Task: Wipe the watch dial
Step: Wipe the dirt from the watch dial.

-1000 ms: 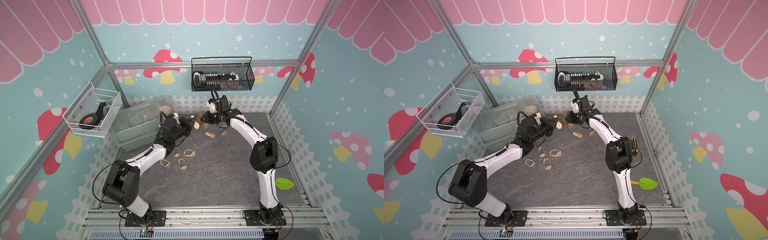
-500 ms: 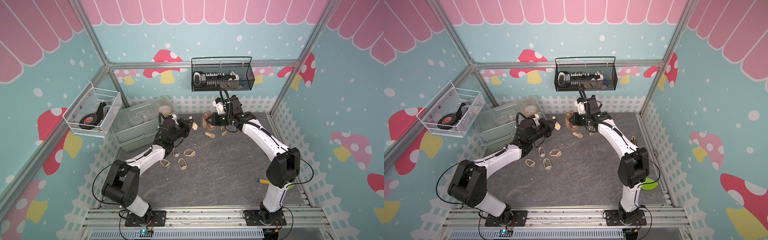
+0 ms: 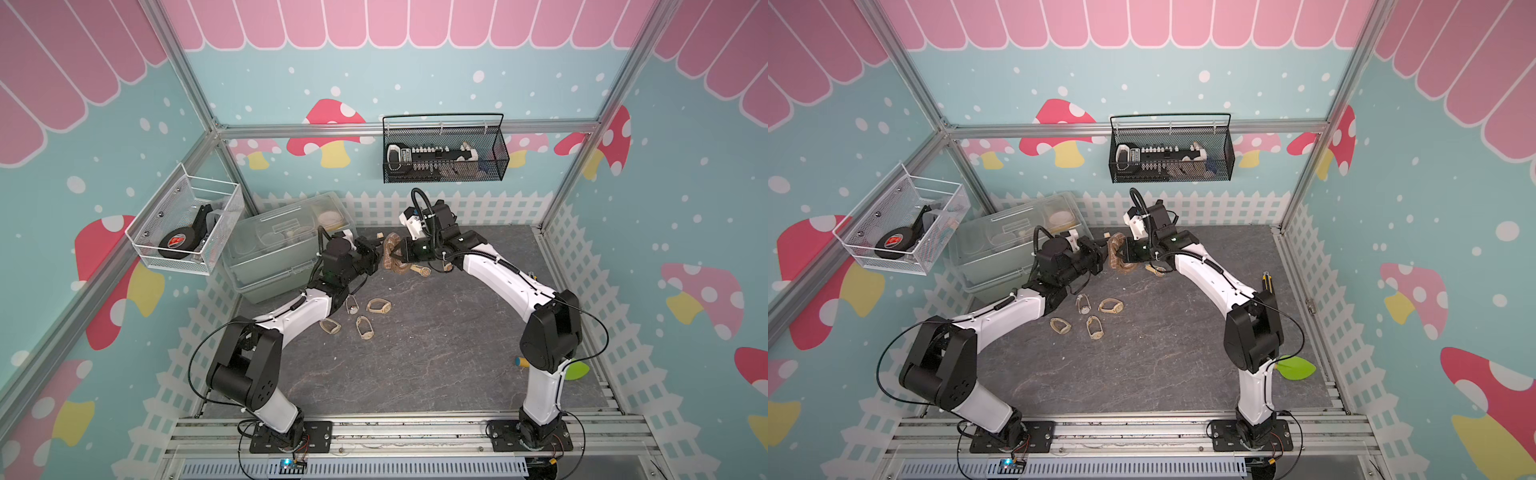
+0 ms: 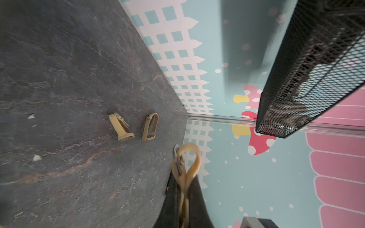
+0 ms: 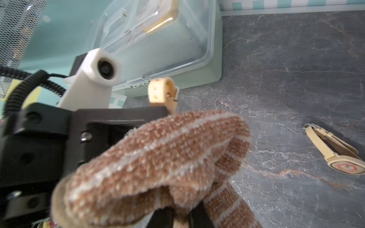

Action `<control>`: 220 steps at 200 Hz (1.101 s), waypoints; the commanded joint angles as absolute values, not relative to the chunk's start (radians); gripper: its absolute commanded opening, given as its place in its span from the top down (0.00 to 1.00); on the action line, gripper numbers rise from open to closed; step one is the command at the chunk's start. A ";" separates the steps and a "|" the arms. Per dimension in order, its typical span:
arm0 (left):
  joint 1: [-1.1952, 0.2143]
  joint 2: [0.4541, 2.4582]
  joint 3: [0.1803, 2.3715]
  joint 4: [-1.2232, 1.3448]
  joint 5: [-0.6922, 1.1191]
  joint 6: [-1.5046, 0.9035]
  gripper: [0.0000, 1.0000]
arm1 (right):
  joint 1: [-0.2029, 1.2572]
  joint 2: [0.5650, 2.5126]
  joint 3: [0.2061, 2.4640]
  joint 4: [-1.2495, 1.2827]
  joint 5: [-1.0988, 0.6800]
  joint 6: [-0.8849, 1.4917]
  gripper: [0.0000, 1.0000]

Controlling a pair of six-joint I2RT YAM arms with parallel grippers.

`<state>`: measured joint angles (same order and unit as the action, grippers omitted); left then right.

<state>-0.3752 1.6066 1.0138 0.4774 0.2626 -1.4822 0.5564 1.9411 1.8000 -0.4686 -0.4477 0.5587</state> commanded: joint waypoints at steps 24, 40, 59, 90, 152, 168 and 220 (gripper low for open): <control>-0.387 1.606 0.989 0.625 0.262 -1.596 1.00 | 0.560 2.029 1.905 -0.451 -0.453 0.577 1.00; -0.394 1.605 0.971 0.634 0.265 -1.601 1.00 | 0.560 2.049 1.936 -0.460 -0.454 0.577 1.00; -0.399 1.600 0.951 0.635 0.264 -1.598 1.00 | 0.561 2.060 1.961 -0.468 -0.454 0.575 1.00; -0.403 1.605 0.952 0.626 0.276 -1.583 1.00 | 0.560 2.064 1.973 -0.474 -0.452 0.571 1.00; -0.372 1.604 0.962 0.634 0.279 -1.588 1.00 | 0.530 2.026 1.880 -0.488 -0.419 0.561 1.00; -0.361 1.603 0.959 0.638 0.279 -1.589 1.00 | 0.520 1.999 1.840 -0.478 -0.416 0.561 1.00; -0.340 1.616 0.960 0.653 0.282 -1.592 1.00 | 0.515 1.907 1.737 -0.482 -0.402 0.533 1.00</control>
<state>-0.3477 1.6066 0.9627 0.6044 0.2596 -1.5681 0.5140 1.9907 1.7672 -0.4927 -0.4107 0.5552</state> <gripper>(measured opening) 0.054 0.081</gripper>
